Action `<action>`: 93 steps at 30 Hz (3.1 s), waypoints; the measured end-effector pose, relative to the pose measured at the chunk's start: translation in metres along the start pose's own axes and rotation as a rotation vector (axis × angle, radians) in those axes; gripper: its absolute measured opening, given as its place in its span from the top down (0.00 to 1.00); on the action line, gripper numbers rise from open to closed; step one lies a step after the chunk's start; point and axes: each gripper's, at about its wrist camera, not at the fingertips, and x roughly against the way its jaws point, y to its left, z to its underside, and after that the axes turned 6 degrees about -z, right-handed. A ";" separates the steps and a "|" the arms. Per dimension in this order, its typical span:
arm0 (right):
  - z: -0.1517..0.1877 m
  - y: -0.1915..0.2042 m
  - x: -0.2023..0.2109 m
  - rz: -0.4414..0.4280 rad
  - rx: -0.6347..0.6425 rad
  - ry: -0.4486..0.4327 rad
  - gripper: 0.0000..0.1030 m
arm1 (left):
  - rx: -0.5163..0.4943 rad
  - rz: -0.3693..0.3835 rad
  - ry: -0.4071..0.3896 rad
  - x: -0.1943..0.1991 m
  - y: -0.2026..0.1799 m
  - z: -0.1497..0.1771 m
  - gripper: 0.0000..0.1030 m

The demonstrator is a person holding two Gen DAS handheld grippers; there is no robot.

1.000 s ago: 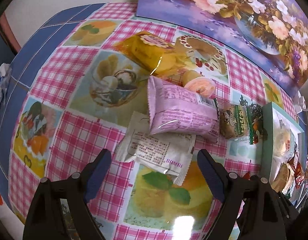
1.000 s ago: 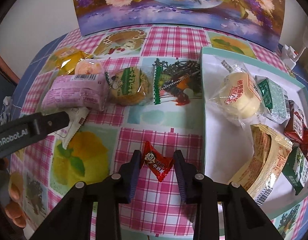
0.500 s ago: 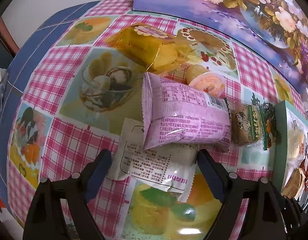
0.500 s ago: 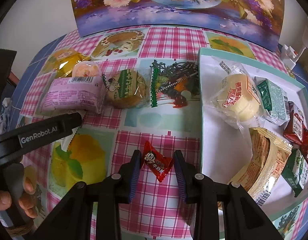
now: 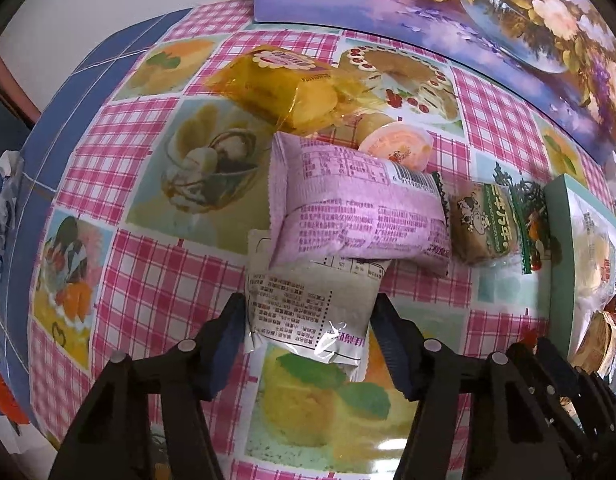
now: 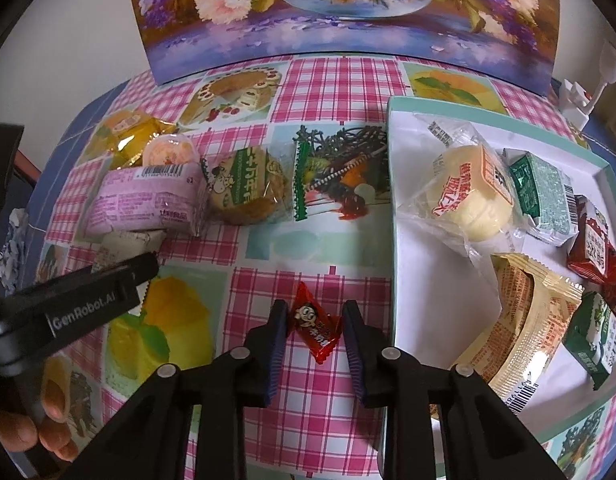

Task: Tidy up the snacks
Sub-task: 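Grasp the white paper-wrapped pack with the left tool while the right tool holds the candy, then carry the white pack and red candy over the white tray with both tools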

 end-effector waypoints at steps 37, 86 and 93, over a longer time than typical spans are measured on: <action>-0.010 -0.019 0.062 -0.137 -0.123 -0.138 0.77 | 0.009 -0.003 -0.171 0.091 0.002 0.025 0.39; 0.016 -0.204 0.160 0.111 -0.544 -0.302 0.77 | -0.420 0.173 -0.363 0.160 -0.215 0.049 0.39; 0.012 -0.210 0.137 0.110 -0.544 -0.241 0.77 | -0.466 0.185 -0.343 0.141 -0.240 0.047 0.39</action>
